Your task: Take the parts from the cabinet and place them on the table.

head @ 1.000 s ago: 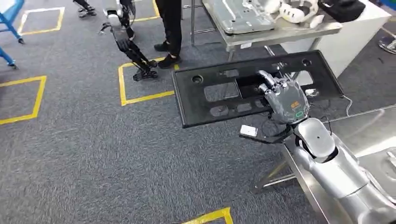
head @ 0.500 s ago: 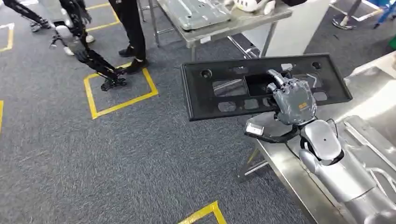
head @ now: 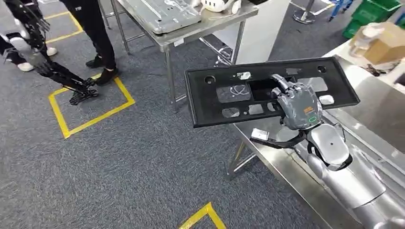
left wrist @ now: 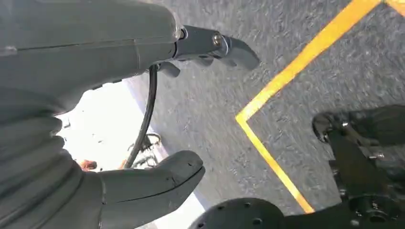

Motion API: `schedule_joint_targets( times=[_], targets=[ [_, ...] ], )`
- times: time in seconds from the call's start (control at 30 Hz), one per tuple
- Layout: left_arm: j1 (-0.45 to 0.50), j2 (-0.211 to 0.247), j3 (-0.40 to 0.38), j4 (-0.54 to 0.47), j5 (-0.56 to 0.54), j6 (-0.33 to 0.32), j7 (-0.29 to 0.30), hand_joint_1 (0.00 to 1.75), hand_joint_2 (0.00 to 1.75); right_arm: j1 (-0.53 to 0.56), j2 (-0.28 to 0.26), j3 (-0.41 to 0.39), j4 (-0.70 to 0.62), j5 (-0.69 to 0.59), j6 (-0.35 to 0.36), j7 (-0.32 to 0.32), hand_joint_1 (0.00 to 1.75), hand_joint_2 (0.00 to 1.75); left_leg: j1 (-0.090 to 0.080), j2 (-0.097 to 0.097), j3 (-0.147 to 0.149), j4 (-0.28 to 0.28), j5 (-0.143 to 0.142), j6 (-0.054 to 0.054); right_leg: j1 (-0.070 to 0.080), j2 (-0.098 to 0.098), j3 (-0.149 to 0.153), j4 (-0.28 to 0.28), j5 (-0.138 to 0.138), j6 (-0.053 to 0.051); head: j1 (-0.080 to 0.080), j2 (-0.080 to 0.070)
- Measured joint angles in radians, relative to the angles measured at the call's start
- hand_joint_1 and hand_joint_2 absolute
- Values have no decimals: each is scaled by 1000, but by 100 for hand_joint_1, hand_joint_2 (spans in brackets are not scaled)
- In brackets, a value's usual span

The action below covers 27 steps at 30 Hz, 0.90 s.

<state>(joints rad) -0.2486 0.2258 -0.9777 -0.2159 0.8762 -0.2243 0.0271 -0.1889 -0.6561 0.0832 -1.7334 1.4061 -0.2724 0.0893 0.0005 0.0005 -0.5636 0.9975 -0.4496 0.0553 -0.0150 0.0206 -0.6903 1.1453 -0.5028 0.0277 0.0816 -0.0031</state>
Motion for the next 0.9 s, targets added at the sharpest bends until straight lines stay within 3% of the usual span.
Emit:
schedule_joint_targets(
  times=[0.07,0.1,0.13,0.17,0.2,0.23,0.27,0.4,0.43,0.47,0.5,0.57,0.6,0.63,0.67,0.7,0.73,0.83,0.9],
  targets=[
    [6,0,6,0,-5,0,0,0,175,1,2,5,2,0,6,0,175,175,-2,25,-4,2,-1,0,-4,-15,-65,149,-65,4,1,0],
    [8,-1,10,0,-6,0,0,0,175,1,3,7,4,1,9,0,175,175,-2,37,-6,4,-1,0,-5,-16,-78,180,-67,7,0,0],
    [9,-2,13,0,-6,1,-1,0,175,0,5,7,6,1,11,0,175,175,-1,49,-9,6,-2,-1,-7,-17,-68,165,-49,9,1,0],
    [9,-3,16,0,-7,2,-1,0,175,-2,7,8,6,2,15,2,175,175,-1,61,-10,10,-5,-4,-8,-21,-34,105,-14,11,0,0],
    [9,-5,18,0,-8,2,-2,0,175,-4,8,8,6,3,17,2,175,175,0,72,-10,15,-9,-7,-8,-35,20,14,28,12,0,0],
    [9,-5,21,0,-10,2,-3,0,175,-9,8,8,6,5,20,4,175,175,1,83,-10,22,-14,-11,-8,-66,76,-79,58,12,1,0],
    [9,-3,25,0,-15,3,-3,0,175,-13,11,10,8,7,23,8,175,175,-8,91,-11,25,-18,-17,6,-97,83,-97,37,2,0,0],
    [10,-5,46,-2,-31,4,-2,0,175,-13,12,11,10,8,33,16,175,175,-8,128,-3,28,-23,-34,3,-49,75,-105,51,-18,1,0],
    [10,-5,49,-2,-34,4,-2,0,175,-13,13,11,10,8,33,15,175,175,-3,114,-7,33,-34,-43,-3,-40,79,-110,56,-26,0,0],
    [13,-5,52,-2,-35,4,-2,0,175,-18,13,11,10,8,33,16,175,175,2,63,-14,65,-60,-48,-4,-31,78,-111,58,-32,0,0],
    [15,-5,56,-2,-35,4,-2,0,175,-20,15,11,10,8,34,17,175,175,3,31,-40,126,-98,-50,-5,-22,75,-111,59,-36,0,0],
    [21,-5,65,-2,-35,4,-2,0,175,-18,20,16,12,8,35,16,175,175,3,9,-116,288,-171,-54,-3,0,71,-110,61,-40,0,0],
    [24,-5,68,-2,-35,4,-2,0,175,-15,23,19,15,8,35,15,175,175,3,8,-143,340,-181,-53,-1,14,70,-109,62,-42,0,0],
    [27,-5,71,-2,-36,4,-2,0,175,-11,25,21,18,8,35,16,175,175,3,8,-144,341,-165,-51,0,27,70,-109,63,-42,0,0],
    [29,-5,74,-2,-36,4,-2,0,175,-6,25,21,20,8,35,16,175,175,3,6,-126,298,-131,-46,1,41,70,-108,63,-41,0,0],
    [30,-5,77,-2,-39,4,-3,0,175,-4,25,21,22,8,35,16,175,175,3,-1,-87,217,-83,-40,1,55,70,-106,63,-41,0,0],
    [31,-4,81,-2,-40,4,-2,0,175,-3,26,21,24,8,35,16,175,175,3,-25,-40,117,-34,-33,1,68,70,-105,64,-40,0,0],
    [31,-4,81,-2,-40,4,-2,0,175,-3,26,21,24,8,35,16,175,175,3,-28,-38,112,-31,-32,1,69,70,-105,64,-40,0,0],
    [31,-3,84,-2,-41,4,-3,0,175,-3,26,21,26,8,35,17,175,175,3,-44,-24,82,-19,-29,1,73,70,-105,64,-39,0,0]
  ],
)
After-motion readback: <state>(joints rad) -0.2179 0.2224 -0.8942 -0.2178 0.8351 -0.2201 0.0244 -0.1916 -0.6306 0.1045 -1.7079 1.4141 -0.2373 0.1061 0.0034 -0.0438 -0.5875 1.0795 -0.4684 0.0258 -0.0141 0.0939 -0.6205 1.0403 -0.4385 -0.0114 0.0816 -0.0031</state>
